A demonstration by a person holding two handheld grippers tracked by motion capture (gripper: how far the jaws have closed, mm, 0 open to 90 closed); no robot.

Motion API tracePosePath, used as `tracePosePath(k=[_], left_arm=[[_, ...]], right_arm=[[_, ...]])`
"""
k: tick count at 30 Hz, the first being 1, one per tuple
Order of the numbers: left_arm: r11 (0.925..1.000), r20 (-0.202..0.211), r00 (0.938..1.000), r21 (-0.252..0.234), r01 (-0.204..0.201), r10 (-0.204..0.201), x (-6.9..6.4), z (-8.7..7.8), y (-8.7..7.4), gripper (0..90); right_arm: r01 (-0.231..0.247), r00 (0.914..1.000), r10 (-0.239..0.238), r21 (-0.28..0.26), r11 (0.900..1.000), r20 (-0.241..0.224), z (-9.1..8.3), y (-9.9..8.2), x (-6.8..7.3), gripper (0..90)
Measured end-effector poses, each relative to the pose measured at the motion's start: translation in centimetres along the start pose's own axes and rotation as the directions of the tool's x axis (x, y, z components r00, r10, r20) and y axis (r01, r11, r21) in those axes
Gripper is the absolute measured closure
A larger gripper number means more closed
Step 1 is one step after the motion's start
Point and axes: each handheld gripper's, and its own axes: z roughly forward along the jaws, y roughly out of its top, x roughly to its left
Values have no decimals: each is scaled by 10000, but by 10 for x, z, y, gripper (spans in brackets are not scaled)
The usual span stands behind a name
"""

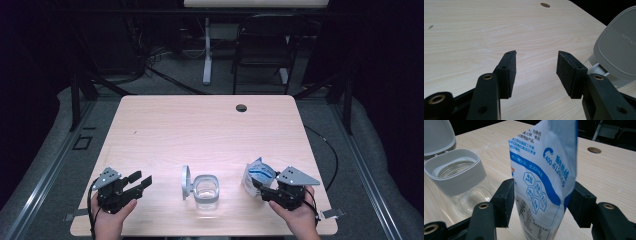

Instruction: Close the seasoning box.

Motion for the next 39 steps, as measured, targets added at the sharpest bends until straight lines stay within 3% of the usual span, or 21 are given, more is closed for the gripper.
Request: tracePosePath(k=[20,39], left_arm=[[10000,-121,9999,61,24,-24,2,-2,-3,504],[9999,-263,9996,2,108,-108,8,-9,-4,502]], right_arm=[[-378,9991,386,-410,9984,168,10,-18,1,354],[-193,9990,194,-20,9998,396,21,-34,3,359]])
